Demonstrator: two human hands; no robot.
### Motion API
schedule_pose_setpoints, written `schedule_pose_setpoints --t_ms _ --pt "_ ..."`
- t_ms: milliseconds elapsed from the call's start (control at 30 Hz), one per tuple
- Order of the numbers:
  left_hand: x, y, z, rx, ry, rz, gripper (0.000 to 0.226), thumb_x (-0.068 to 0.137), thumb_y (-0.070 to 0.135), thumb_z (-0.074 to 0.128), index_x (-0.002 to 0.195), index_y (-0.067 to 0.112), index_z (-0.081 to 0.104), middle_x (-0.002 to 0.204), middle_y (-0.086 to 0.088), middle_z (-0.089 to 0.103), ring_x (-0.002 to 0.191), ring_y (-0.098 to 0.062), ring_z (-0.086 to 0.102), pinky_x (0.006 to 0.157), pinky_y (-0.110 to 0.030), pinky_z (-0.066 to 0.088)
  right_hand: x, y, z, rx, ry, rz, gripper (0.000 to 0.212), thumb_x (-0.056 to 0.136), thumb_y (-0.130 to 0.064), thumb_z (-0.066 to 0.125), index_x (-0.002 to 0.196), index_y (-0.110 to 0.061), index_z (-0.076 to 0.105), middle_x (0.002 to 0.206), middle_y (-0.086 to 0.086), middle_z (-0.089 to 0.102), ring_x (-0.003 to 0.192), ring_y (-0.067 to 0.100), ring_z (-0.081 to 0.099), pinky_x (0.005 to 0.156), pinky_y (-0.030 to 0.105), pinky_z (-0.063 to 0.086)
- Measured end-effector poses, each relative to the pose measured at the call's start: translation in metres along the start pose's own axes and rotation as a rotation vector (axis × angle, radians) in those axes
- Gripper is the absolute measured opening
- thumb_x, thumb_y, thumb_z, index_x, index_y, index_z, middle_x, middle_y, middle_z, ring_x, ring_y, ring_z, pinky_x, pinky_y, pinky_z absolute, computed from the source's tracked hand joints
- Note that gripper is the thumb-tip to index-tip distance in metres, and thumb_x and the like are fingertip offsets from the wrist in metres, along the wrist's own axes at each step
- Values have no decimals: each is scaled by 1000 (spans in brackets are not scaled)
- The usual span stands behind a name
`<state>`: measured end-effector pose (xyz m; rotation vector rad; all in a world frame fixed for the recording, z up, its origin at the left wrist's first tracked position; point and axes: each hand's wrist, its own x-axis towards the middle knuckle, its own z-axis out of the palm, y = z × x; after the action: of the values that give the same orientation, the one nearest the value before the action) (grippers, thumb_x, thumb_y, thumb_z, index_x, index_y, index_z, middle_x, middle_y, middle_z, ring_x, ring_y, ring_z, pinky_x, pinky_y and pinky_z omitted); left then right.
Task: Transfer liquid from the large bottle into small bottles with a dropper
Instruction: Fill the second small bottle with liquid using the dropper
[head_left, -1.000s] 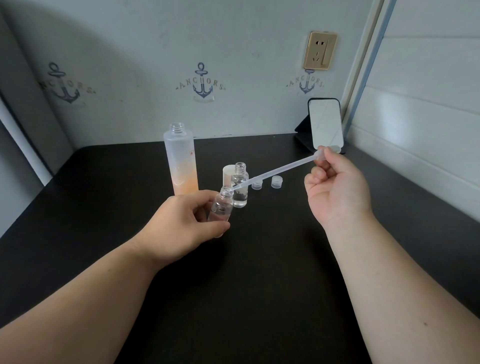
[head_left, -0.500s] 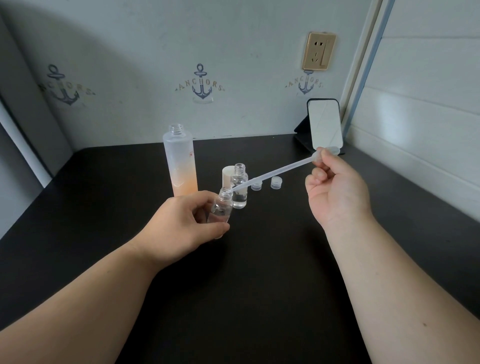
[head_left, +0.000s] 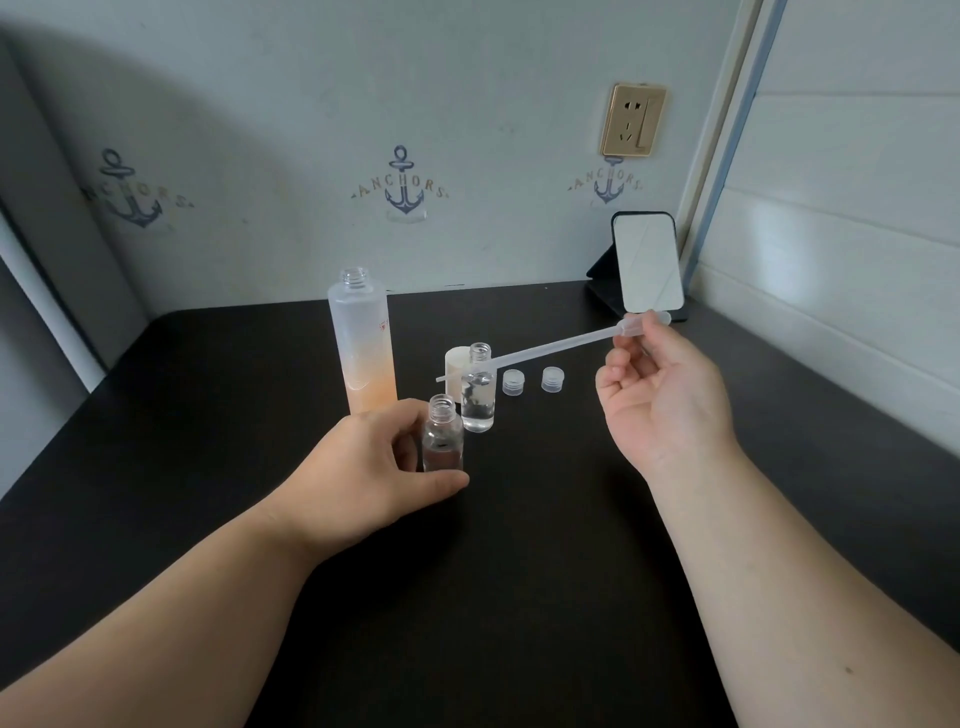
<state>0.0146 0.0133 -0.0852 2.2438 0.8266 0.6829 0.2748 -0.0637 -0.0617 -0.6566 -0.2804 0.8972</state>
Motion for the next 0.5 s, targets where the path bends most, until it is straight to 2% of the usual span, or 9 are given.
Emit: schedule_pose_setpoints --t_ms 67,133,167,233,300,367,433,500 --pt "-1 0 0 -40 -6 14 36 70 56 81 100 51 63 79 8 66 70 -9 62 61 -19 49 -1 0 0 1 -19 0 23 93 -18 70 72 -9 76 78 2 70 57 12 58 53 22 46" --pt "-4 0 -1 -148 26 33 38 69 53 73 105 48 65 86 5 69 77 -15 65 72 -32 54 -2 0 1 5 -32 2 24 93 -18 70 72 -10 77 77 2 70 58 12 59 53 22 47" --pt "-5 1 -1 -216 71 49 36 70 48 68 105 44 67 91 3 70 81 -21 64 75 -38 54 -3 0 1 12 -36 3 23 93 -18 70 72 -9 77 77 3 70 59 13 60 54 22 47" --pt "-7 1 -3 -324 220 65 27 73 38 62 99 35 69 90 -1 71 79 -26 63 70 -42 53 -4 0 2 27 -45 -4 23 92 -17 70 73 -8 77 78 3 71 61 14 63 56 22 49" --pt "-9 -1 -5 -330 414 37 18 78 26 58 92 32 67 84 4 68 72 -15 62 64 -34 50 -5 0 2 30 -47 -15 22 92 -16 70 73 -7 76 79 4 72 64 14 66 58 23 51" --pt "-7 -2 -7 -295 579 -25 18 82 20 56 91 35 62 85 10 64 73 -6 60 66 -31 49 -6 0 2 30 -48 -22 18 92 -14 70 77 -6 76 81 5 73 67 16 68 60 23 53" --pt "-5 0 -8 -271 683 -90 21 80 22 58 93 38 56 87 10 60 77 0 59 68 -30 50 -6 0 2 34 -50 -23 13 91 -13 70 81 -5 74 83 5 73 69 17 70 62 24 53" --pt "0 0 -9 -271 724 -129 27 74 25 61 95 40 52 92 9 55 76 9 54 69 -26 45 -5 0 1 37 -52 -24 10 90 -13 70 84 -5 73 84 5 74 71 18 70 63 25 54"
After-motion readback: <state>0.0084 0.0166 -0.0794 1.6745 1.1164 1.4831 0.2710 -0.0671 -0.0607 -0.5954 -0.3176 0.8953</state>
